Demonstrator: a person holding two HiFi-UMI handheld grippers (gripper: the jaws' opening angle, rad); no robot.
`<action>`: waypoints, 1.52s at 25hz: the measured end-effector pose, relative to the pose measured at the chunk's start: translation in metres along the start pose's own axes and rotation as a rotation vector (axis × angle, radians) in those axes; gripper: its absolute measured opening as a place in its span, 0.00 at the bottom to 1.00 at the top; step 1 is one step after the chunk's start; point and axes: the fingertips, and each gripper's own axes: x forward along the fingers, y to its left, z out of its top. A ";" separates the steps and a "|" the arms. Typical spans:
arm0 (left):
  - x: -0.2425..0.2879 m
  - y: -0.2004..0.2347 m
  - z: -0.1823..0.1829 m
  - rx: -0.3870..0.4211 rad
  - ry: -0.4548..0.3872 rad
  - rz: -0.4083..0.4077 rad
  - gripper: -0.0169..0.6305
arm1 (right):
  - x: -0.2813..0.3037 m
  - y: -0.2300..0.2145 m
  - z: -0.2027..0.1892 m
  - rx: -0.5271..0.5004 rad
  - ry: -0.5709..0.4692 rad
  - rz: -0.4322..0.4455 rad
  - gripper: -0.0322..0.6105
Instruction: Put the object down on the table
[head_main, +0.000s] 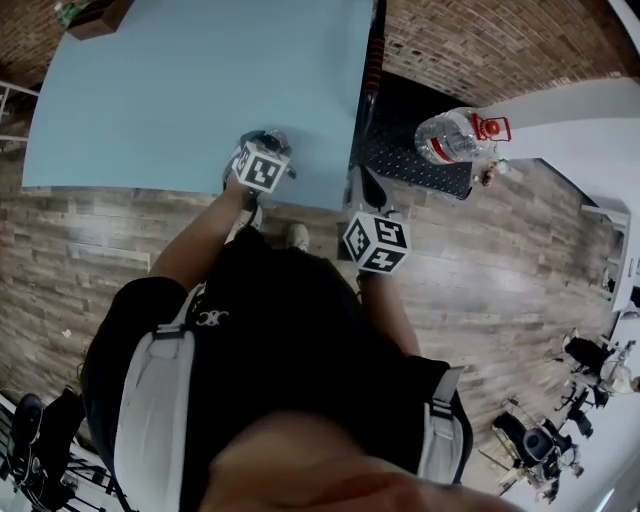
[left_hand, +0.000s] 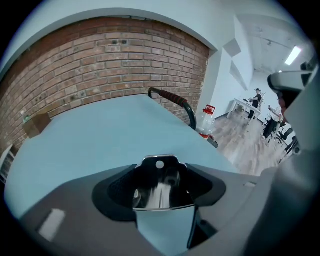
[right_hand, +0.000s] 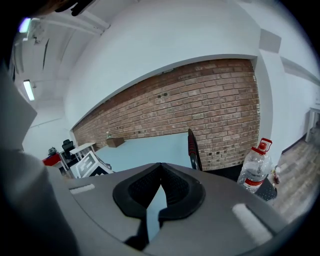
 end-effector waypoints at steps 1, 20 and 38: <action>0.003 0.002 0.001 0.001 0.001 -0.002 0.48 | 0.000 -0.001 -0.001 0.001 0.001 -0.009 0.07; 0.046 -0.034 0.000 0.181 0.053 -0.050 0.48 | -0.023 -0.014 -0.030 0.063 0.027 -0.123 0.07; 0.015 -0.041 0.040 0.241 -0.084 -0.020 0.55 | -0.024 -0.014 -0.035 0.046 0.031 -0.092 0.07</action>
